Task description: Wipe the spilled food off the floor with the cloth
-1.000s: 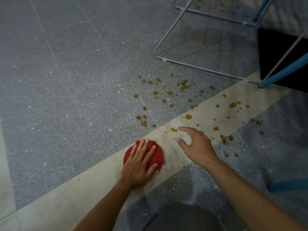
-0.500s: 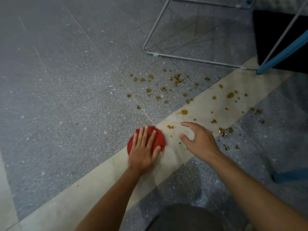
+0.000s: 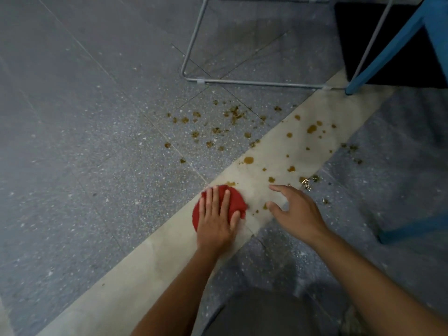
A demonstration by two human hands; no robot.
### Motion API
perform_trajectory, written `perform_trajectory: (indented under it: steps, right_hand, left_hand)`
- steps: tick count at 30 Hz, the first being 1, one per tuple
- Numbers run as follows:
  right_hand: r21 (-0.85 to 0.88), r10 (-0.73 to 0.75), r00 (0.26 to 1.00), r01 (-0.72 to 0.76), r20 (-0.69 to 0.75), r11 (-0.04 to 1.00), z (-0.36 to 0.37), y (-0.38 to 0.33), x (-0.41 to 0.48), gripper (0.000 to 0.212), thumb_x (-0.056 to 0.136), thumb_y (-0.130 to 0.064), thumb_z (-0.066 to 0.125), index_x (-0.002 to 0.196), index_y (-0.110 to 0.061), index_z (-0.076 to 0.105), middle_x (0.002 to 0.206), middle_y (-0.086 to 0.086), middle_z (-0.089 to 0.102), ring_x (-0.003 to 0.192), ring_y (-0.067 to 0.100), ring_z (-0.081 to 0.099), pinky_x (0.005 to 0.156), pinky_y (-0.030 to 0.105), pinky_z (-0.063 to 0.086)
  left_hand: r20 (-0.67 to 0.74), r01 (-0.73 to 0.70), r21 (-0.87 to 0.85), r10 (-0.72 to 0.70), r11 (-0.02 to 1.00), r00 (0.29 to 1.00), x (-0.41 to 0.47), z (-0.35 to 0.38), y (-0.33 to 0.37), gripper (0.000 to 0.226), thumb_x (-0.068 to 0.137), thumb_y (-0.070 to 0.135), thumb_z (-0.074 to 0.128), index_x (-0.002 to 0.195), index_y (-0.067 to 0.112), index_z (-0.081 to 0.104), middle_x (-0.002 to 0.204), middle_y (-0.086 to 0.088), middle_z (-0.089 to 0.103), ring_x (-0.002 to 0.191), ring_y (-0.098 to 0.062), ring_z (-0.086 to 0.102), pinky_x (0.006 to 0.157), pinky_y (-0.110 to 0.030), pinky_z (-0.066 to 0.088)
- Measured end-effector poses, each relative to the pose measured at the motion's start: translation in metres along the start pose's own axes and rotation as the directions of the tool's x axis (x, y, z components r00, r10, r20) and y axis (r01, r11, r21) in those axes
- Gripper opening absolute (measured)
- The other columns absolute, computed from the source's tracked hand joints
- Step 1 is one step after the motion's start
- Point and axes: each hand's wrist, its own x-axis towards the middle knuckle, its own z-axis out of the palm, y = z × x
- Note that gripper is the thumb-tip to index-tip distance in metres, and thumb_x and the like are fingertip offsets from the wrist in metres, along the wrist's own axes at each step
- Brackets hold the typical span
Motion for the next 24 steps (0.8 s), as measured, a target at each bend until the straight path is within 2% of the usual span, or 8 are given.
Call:
perform_trajectory:
  steps: [3,5,9,11,14,19,21,24]
  right_hand:
    - [-0.004,0.027,1.000,-0.027,-0.006,1.000,-0.011,0.008,-0.003,0.049,0.095,-0.046,0.064,0.142,-0.036,0.054,0.144,-0.009,0.056,0.134,0.017,0.048,0.109,0.038,0.045]
    - [-0.009,0.042,0.999,-0.042,-0.017,0.999,-0.018,0.017,-0.005,0.048,0.095,-0.045,0.064,0.141,-0.035,0.055,0.144,-0.009,0.057,0.135,0.018,0.049,0.108,0.037,0.045]
    - [0.006,0.061,0.997,-0.061,-0.041,0.998,-0.024,0.030,-0.014,0.047,0.095,-0.042,0.066,0.141,-0.032,0.056,0.144,-0.004,0.058,0.135,0.021,0.050,0.110,0.036,0.043]
    - [-0.002,0.068,0.997,-0.068,-0.041,0.998,-0.023,0.034,-0.018,0.049,0.096,-0.042,0.065,0.143,-0.030,0.056,0.146,-0.003,0.057,0.136,0.021,0.049,0.111,0.037,0.042]
    - [0.003,0.091,0.994,-0.091,-0.061,0.996,-0.024,0.036,-0.023,0.051,0.095,-0.044,0.065,0.143,-0.031,0.055,0.146,-0.003,0.056,0.135,0.021,0.048,0.111,0.038,0.042]
    - [0.033,0.125,0.989,-0.123,-0.078,0.992,-0.035,0.047,-0.030,0.051,0.096,-0.045,0.062,0.144,-0.033,0.053,0.147,-0.006,0.055,0.135,0.019,0.048,0.110,0.038,0.043]
    - [0.028,0.135,0.987,-0.133,-0.086,0.991,-0.037,0.057,-0.032,0.050,0.096,-0.046,0.061,0.144,-0.034,0.052,0.146,-0.006,0.054,0.134,0.019,0.048,0.109,0.037,0.044]
    - [0.049,0.157,0.985,-0.154,-0.077,0.987,-0.036,0.066,-0.037,0.049,0.097,-0.047,0.060,0.144,-0.038,0.050,0.144,-0.006,0.055,0.133,0.020,0.049,0.106,0.037,0.044]
  left_hand:
    - [0.098,-0.308,0.039,0.303,0.951,0.948,-0.039,0.001,-0.037,0.072,0.112,0.064,0.028,0.172,0.032,0.005,0.181,-0.003,-0.005,0.167,-0.026,-0.003,0.134,-0.051,0.003]
    - [0.114,-0.345,0.090,0.334,0.934,0.936,-0.029,-0.012,-0.064,0.072,0.111,0.063,0.031,0.172,0.031,0.009,0.181,-0.004,-0.004,0.167,-0.027,0.000,0.134,-0.050,0.003]
    - [0.002,0.168,0.060,-0.169,0.984,0.986,0.033,-0.026,-0.026,0.075,0.112,0.056,0.033,0.172,0.016,0.013,0.178,-0.021,0.003,0.166,-0.039,-0.001,0.134,-0.056,0.003]
    - [0.020,0.230,0.005,-0.230,0.973,0.973,0.051,-0.020,0.014,0.078,0.112,0.057,0.031,0.172,0.013,0.010,0.178,-0.024,0.002,0.165,-0.041,-0.002,0.133,-0.057,0.002]
    - [0.050,-0.061,0.012,0.060,0.998,0.997,0.025,0.003,0.047,0.074,0.112,0.064,0.021,0.173,0.023,0.006,0.180,-0.011,-0.005,0.166,-0.031,-0.010,0.135,-0.055,0.001]
    - [0.178,-0.468,0.060,0.452,0.882,0.874,-0.035,0.011,-0.016,0.072,0.111,0.066,0.029,0.172,0.037,0.006,0.181,0.000,-0.004,0.167,-0.023,-0.004,0.130,-0.060,0.023]
    - [0.136,-0.361,0.082,0.349,0.929,0.927,-0.015,0.001,-0.033,0.072,0.110,0.065,0.029,0.172,0.035,0.008,0.181,-0.003,-0.003,0.167,-0.025,-0.004,0.133,-0.059,0.016]
    - [0.005,0.086,0.040,-0.087,0.995,0.996,0.029,-0.007,0.013,0.078,0.109,0.061,0.032,0.172,0.018,0.017,0.178,-0.020,0.009,0.166,-0.039,0.004,0.134,-0.058,0.007]
